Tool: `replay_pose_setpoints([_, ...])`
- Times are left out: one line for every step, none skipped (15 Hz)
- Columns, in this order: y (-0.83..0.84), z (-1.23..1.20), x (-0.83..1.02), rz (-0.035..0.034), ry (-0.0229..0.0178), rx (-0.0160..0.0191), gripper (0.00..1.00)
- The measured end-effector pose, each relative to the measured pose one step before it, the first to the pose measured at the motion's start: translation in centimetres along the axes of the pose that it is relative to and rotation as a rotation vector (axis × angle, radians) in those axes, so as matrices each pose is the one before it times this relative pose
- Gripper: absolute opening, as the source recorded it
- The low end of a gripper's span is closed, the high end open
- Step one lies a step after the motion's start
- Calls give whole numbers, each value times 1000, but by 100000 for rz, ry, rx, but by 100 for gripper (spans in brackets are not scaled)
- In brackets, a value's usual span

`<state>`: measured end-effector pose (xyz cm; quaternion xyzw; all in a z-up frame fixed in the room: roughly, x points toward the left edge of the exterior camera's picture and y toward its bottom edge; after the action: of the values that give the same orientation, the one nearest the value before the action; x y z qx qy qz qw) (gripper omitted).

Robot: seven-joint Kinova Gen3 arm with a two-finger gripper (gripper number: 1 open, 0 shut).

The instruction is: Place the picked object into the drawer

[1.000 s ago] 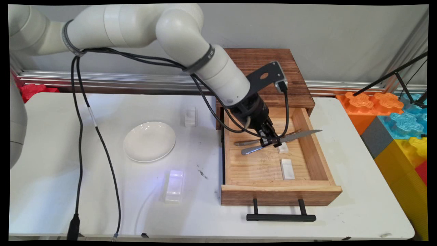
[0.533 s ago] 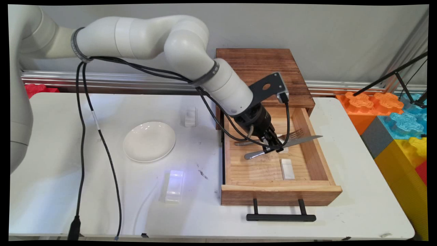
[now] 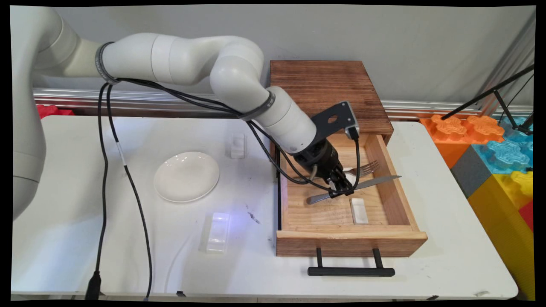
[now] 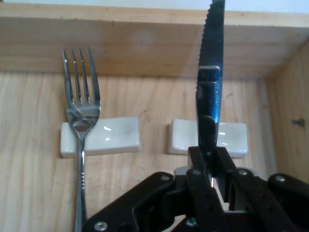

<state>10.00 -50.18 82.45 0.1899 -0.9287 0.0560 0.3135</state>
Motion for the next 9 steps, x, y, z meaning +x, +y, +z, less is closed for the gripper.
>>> replay_pose_setpoints([23, 158, -178, 6, 30, -60, 0])
replay_pose_setpoints([23, 131, -160, 31, 3, -58, 0])
replay_pose_setpoints([29, 152, -169, 19, -14, -76, 0])
replay_pose_setpoints([26, 137, -168, 16, -34, -62, 0])
replay_pose_setpoints([25, 112, -147, -30, -30, -66, 0])
replay_pose_setpoints([25, 122, -159, -7, -6, -65, 0])
replay_pose_setpoints([23, 128, -163, -34, -48, -66, 0])
replay_pose_setpoints([12, 91, -111, -29, -32, -40, 0])
replay_pose_setpoints([10, 147, -168, -44, -42, -46, 0])
